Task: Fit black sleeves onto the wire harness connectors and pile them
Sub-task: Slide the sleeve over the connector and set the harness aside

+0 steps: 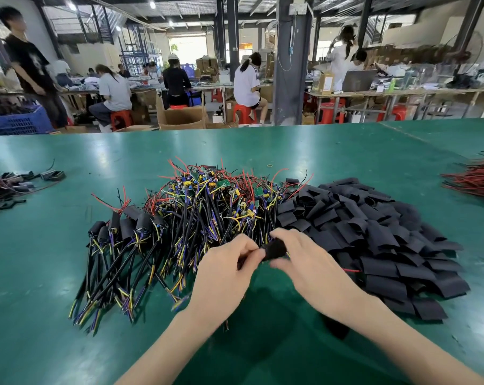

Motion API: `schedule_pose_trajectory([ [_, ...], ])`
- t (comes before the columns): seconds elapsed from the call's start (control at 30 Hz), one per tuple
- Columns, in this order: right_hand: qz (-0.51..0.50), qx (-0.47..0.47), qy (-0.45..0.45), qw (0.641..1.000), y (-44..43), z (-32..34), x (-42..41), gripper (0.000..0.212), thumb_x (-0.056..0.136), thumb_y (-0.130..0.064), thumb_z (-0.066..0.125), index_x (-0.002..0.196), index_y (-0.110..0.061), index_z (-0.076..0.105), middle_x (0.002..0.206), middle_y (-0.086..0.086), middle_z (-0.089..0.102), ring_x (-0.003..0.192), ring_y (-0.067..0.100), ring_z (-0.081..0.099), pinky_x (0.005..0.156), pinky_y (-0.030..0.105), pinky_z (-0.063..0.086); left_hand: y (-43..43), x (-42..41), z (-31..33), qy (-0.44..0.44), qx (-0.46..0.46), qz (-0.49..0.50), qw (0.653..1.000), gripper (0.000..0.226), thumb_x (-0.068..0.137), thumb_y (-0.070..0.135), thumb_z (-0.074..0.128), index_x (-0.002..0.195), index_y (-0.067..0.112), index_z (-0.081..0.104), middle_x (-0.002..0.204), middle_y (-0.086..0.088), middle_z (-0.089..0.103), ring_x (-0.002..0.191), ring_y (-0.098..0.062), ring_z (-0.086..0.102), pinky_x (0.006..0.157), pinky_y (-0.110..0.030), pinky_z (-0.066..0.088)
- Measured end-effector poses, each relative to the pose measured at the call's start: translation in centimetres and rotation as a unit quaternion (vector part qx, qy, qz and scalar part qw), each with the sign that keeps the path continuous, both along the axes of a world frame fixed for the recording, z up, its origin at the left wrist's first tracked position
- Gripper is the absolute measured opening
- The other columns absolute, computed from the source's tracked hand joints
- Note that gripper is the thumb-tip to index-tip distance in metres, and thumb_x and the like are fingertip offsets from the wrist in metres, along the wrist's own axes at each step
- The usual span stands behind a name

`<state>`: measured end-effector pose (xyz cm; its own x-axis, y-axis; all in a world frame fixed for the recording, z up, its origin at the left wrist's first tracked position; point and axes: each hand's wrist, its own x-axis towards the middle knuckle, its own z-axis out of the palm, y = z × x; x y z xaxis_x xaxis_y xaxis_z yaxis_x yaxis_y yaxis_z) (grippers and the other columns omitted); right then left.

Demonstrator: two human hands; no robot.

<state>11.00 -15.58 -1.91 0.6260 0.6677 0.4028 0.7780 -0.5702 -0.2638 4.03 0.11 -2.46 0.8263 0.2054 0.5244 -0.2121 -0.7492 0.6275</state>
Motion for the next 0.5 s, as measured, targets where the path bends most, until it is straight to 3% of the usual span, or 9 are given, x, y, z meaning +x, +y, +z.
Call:
schedule_pose_trajectory([
  [0.1,-0.016,0.047,0.069,0.996,-0.3,1.1,0.4,0.038,0.088,-0.031,0.06,0.116,-0.007,0.049,0.102,-0.001,0.047,0.1,0.022,0.047,0.087,0.031,0.036,0.4,-0.1,0.1,-0.021,0.017,0.004,1.0,0.005,0.087,0.02,0.065,0.084,0.021,0.063,0.072,0.01,0.061,0.062,-0.004,0.047,0.062,-0.025,0.042],
  [0.17,-0.02,0.003,0.072,0.997,-0.6,1.3,0.6,0.033,0.09,-0.033,0.057,0.108,-0.006,0.053,0.098,-0.001,0.045,0.099,0.021,0.047,0.085,0.029,0.034,0.4,-0.2,0.1,-0.025,0.046,0.014,0.999,0.004,0.087,0.021,0.066,0.085,0.024,0.064,0.075,0.008,0.058,0.064,-0.006,0.047,0.062,-0.017,0.038],
  [0.27,-0.015,-0.07,0.029,0.997,-0.7,0.9,0.8,0.032,0.094,-0.037,0.048,0.101,-0.006,0.052,0.1,0.003,0.048,0.099,0.021,0.047,0.084,0.028,0.034,0.7,-0.2,0.0,-0.023,0.063,0.019,0.998,0.004,0.086,0.022,0.067,0.085,0.025,0.066,0.073,0.007,0.055,0.064,-0.008,0.047,0.061,-0.018,0.037],
  [0.4,-0.01,-0.114,-0.005,0.993,-0.5,0.2,0.4,0.026,0.098,-0.037,0.039,0.1,-0.012,0.046,0.102,0.001,0.046,0.102,0.021,0.048,0.086,0.031,0.039,0.8,-0.2,0.0,-0.03,0.071,0.011,0.997,0.006,0.085,0.017,0.069,0.082,0.022,0.067,0.069,0.011,0.05,0.063,-0.003,0.045,0.062,-0.013,0.035],
  [0.5,0.0,-0.086,0.024,0.996,-0.4,0.0,0.2,0.028,0.099,-0.035,0.039,0.111,-0.011,0.045,0.109,0.001,0.051,0.101,0.022,0.052,0.086,0.034,0.041,0.8,-0.2,-0.3,-0.031,0.077,0.006,0.997,0.006,0.084,0.017,0.07,0.082,0.022,0.067,0.067,0.014,0.047,0.064,0.003,0.043,0.062,-0.012,0.034],
])
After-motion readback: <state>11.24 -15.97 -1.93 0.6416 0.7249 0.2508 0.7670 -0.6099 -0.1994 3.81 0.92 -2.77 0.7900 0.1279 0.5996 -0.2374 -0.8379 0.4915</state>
